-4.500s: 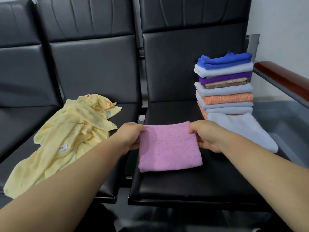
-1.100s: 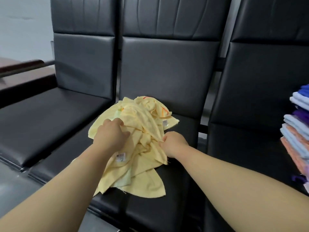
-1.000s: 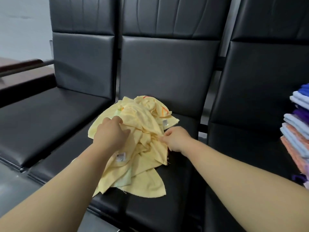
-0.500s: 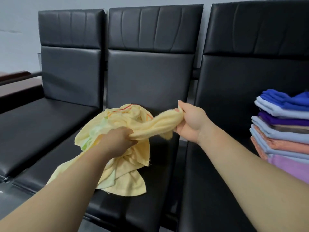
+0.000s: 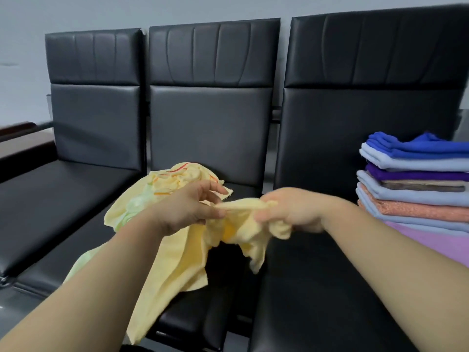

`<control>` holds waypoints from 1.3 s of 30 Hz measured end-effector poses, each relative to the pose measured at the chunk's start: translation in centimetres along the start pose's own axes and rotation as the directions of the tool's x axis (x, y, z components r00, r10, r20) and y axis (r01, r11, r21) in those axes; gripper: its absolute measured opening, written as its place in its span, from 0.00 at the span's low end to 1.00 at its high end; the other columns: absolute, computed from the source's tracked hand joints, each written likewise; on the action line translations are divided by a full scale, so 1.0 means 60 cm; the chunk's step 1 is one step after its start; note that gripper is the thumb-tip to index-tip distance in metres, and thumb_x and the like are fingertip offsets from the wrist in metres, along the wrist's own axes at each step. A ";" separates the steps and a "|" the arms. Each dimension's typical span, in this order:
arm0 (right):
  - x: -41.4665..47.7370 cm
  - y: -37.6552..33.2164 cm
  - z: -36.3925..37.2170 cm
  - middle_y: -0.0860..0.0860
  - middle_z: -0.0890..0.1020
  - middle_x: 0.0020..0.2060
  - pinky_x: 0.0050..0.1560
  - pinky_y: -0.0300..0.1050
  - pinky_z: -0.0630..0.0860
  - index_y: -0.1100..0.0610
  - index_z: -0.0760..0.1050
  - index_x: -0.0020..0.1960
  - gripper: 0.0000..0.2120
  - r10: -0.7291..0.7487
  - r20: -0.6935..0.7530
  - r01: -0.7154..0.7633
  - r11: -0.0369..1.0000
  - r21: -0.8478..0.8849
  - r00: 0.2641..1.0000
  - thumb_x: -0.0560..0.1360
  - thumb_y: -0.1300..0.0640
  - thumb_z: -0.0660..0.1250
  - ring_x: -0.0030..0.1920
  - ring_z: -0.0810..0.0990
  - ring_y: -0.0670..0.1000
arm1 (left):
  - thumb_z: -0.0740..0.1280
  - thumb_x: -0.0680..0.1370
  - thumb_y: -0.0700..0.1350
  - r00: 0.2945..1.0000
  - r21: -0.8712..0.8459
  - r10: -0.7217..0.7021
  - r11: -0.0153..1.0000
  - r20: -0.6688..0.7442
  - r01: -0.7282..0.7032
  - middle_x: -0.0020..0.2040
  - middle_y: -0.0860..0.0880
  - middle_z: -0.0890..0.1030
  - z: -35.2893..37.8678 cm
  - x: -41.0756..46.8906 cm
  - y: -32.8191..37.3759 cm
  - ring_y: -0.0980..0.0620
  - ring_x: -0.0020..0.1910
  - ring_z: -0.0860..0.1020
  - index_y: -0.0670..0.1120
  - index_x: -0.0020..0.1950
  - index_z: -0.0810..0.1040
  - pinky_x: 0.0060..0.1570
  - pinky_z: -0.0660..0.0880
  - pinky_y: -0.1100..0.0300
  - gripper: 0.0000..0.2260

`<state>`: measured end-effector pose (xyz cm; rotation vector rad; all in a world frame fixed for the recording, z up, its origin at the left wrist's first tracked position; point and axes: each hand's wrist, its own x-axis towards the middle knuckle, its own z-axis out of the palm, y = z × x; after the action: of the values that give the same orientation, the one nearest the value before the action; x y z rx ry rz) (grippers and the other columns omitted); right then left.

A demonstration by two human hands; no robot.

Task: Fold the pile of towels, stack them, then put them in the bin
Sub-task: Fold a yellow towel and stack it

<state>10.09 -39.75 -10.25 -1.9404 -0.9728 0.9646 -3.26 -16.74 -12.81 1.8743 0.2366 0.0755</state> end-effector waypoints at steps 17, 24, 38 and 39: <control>-0.072 0.057 -0.154 0.56 0.84 0.61 0.49 0.51 0.85 0.61 0.77 0.68 0.19 0.234 -0.518 0.382 0.447 0.809 0.823 0.82 0.51 0.69 0.54 0.87 0.55 | 0.65 0.84 0.43 0.936 -0.353 -0.249 0.876 0.250 0.327 0.56 0.41 0.85 0.179 0.054 0.033 0.42 0.54 0.84 0.39 0.65 0.78 0.57 0.81 0.44 0.12; -0.158 0.173 -0.106 0.51 0.82 0.46 0.56 0.54 0.79 0.56 0.80 0.53 0.12 0.317 -0.551 -0.417 0.907 -0.062 0.772 0.76 0.48 0.72 0.50 0.80 0.52 | 0.73 0.74 0.56 0.969 0.185 -0.171 0.973 0.181 0.137 0.59 0.53 0.82 0.291 0.075 0.041 0.49 0.59 0.80 0.54 0.70 0.71 0.62 0.78 0.48 0.25; -0.187 0.281 0.007 0.38 0.73 0.56 0.58 0.45 0.77 0.45 0.80 0.56 0.08 0.116 -0.304 -0.269 0.803 -0.532 0.946 0.79 0.44 0.68 0.56 0.77 0.46 | 0.69 0.77 0.60 0.921 0.781 -0.008 0.533 0.389 -0.325 0.60 0.58 0.69 0.360 0.041 -0.060 0.51 0.61 0.66 0.60 0.53 0.78 0.66 0.68 0.49 0.08; -0.186 0.281 0.008 0.38 0.75 0.55 0.57 0.44 0.77 0.46 0.80 0.53 0.06 0.114 -0.308 -0.269 0.805 -0.528 0.944 0.80 0.45 0.68 0.54 0.78 0.46 | 0.68 0.78 0.58 0.925 0.781 -0.006 0.537 0.380 -0.318 0.60 0.57 0.69 0.361 0.043 -0.064 0.51 0.61 0.66 0.60 0.52 0.78 0.66 0.68 0.48 0.06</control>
<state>9.86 -56.48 -21.60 -2.6333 -0.9879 0.5218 2.46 -35.32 -23.36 2.8407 -0.2041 -0.3022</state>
